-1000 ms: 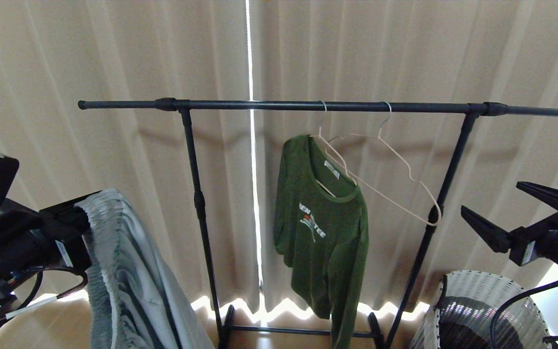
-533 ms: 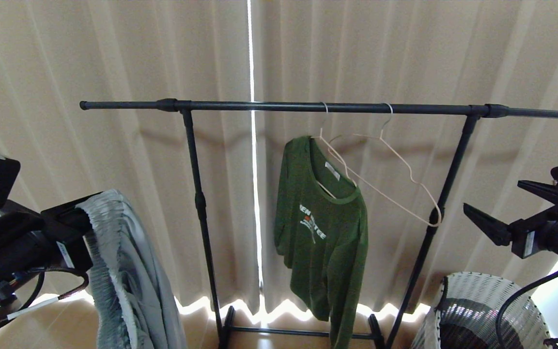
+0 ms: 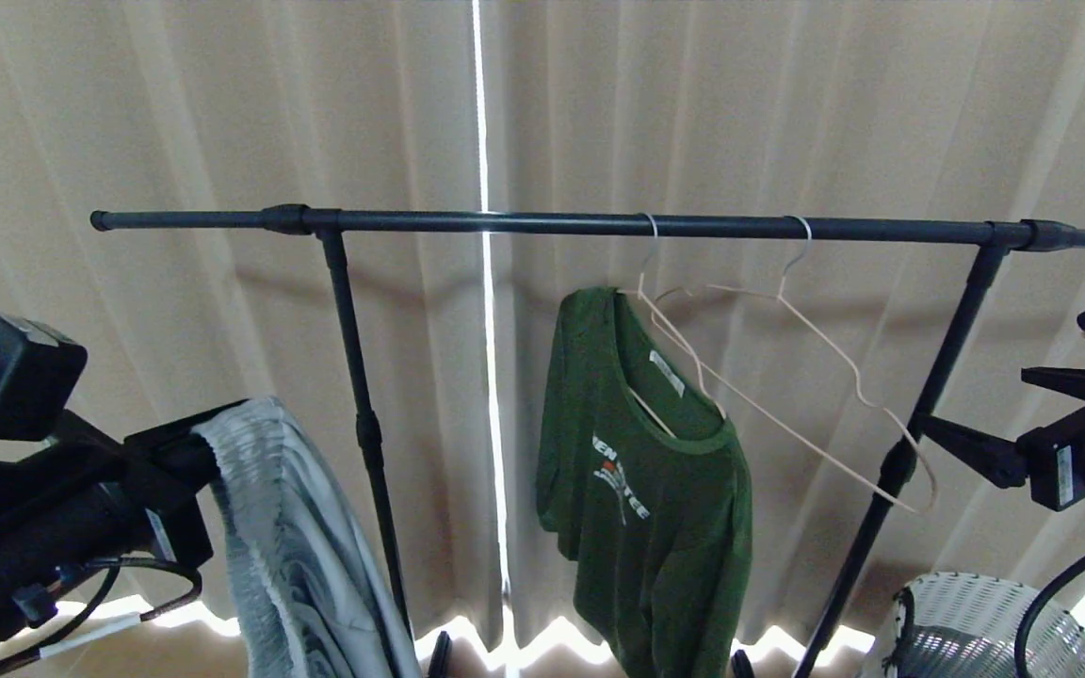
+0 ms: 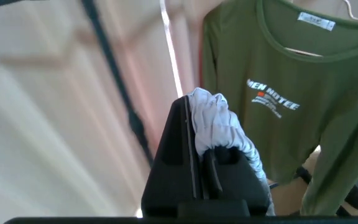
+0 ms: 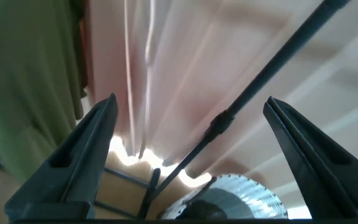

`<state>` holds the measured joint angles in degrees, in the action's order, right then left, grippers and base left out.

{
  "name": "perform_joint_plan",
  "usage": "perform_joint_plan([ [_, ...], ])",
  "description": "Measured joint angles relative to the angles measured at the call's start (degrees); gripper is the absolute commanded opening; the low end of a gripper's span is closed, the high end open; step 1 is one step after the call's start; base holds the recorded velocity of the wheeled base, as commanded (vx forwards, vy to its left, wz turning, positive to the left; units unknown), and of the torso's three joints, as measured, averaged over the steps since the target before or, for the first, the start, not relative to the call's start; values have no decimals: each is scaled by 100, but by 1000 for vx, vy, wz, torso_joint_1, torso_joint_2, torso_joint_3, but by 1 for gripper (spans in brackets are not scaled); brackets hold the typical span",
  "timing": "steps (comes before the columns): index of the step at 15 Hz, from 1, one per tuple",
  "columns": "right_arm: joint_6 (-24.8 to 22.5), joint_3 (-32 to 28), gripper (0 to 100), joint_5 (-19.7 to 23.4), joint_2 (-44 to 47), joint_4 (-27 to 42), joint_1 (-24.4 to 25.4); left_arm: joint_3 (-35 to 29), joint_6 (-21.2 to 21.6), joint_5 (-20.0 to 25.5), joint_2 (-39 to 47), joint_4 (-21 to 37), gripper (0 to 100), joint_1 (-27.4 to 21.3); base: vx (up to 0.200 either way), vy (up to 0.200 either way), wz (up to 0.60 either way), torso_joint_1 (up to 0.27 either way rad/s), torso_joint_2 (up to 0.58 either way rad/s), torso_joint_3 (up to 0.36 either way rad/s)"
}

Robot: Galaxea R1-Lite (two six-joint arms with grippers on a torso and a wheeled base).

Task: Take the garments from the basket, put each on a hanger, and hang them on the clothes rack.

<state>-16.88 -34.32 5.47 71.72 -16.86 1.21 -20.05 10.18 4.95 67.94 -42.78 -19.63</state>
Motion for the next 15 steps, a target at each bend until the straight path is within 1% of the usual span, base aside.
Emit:
perform_joint_plan([
  [2, -2, -358, 100, 2, -11, 751, 57, 101, 11, -13, 33, -2, 0, -412, 0, 0, 0, 0, 0, 0],
  [3, -2, -647, 100, 2, 16, 1172, 155, 132, 7, -11, 55, -13, 0, -573, 0, 0, 0, 0, 0, 0],
  [5, -2, -1226, 100, -4, 193, 1858, 330, 211, 7, -5, 74, 0, 0, -689, 0, 0, 0, 0, 0, 0],
  [6, 0, -1510, 100, -15, 380, 2038, 375, 245, 9, -6, 85, 38, 0, -711, 0, 0, 0, 0, 0, 0],
  [9, 13, -2103, 100, -85, 1053, 2192, 540, 247, 13, -5, 107, 95, 0, -752, 0, 0, 0, 0, 0, 0],
  [12, 44, -2525, 100, -285, 1729, 2205, 625, 245, 13, -9, 174, 150, 0, -967, 0, 0, 0, 0, 0, 0],
  [13, 110, -2634, 100, -336, 1905, 2189, 628, 241, 11, -11, 190, 148, 0, -995, 0, 0, 0, 0, 0, 0],
  [15, 427, -2809, 100, -364, 2181, 2178, 623, 230, 11, -11, 201, 150, 0, -1013, 0, 0, 0, 0, 0, 0],
])
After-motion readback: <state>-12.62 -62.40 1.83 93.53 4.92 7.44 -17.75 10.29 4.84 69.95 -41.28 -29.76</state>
